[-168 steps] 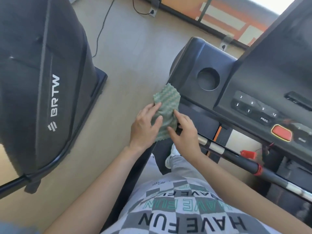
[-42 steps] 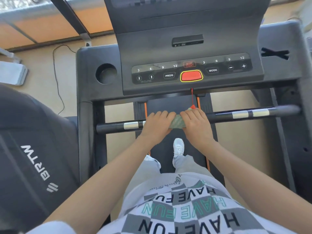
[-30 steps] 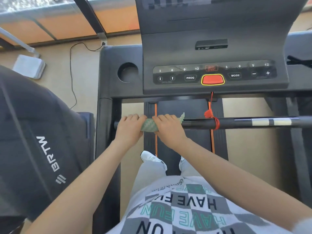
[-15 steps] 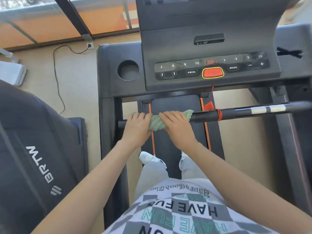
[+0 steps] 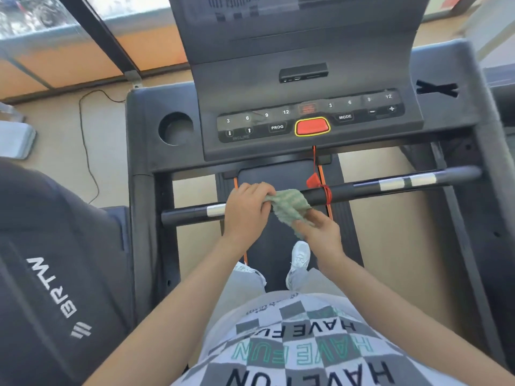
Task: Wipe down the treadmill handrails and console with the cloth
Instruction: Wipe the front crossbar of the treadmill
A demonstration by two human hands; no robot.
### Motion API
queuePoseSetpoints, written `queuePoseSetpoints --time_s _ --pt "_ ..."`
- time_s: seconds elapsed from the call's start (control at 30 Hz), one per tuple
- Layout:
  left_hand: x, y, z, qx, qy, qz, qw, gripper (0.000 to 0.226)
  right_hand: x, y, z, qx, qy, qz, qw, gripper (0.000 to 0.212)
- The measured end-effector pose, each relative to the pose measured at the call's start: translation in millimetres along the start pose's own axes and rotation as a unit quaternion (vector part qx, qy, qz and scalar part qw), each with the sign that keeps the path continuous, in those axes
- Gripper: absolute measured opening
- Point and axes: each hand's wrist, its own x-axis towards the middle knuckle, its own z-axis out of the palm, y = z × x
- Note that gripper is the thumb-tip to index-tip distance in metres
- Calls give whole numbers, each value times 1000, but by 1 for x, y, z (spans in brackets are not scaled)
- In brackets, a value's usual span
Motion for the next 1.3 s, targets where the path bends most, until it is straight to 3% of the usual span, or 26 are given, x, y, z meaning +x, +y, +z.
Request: queuePoseSetpoints --time_s 0.1,0.23,0.33,0.5,0.6,0.77,0.93,1.07,1.3 --pt "21 18 8 -20 -89 -37 995 18 10 -12 -2 255 -62 129 956 16" --pt "49 25 12 -59 -261 -61 962 32 26 -13 3 417 -70 170 890 25" --pt "64 24 18 -79 -298 -59 950 35 24 -11 2 441 -53 161 881 16" --pt "81 34 27 -171 -240 -99 950 18 18 -13 -3 437 -53 129 889 22" --pt "88 38 29 -184 -239 -120 946 16 17 -13 9 414 -31 177 892 33" --pt "81 12 19 -192 -294 -118 929 21 17 -22 18 416 -70 232 877 25" --pt "79 7 21 -163 -337 -83 923 34 25 -11 13 453 -26 220 863 32" --pt "87 28 31 -137 -318 -52 937 25 28 -8 5 449 11 203 870 34" --pt "90 46 52 -239 -271 -70 930 15 22 -11 -15 443 74 186 874 32"
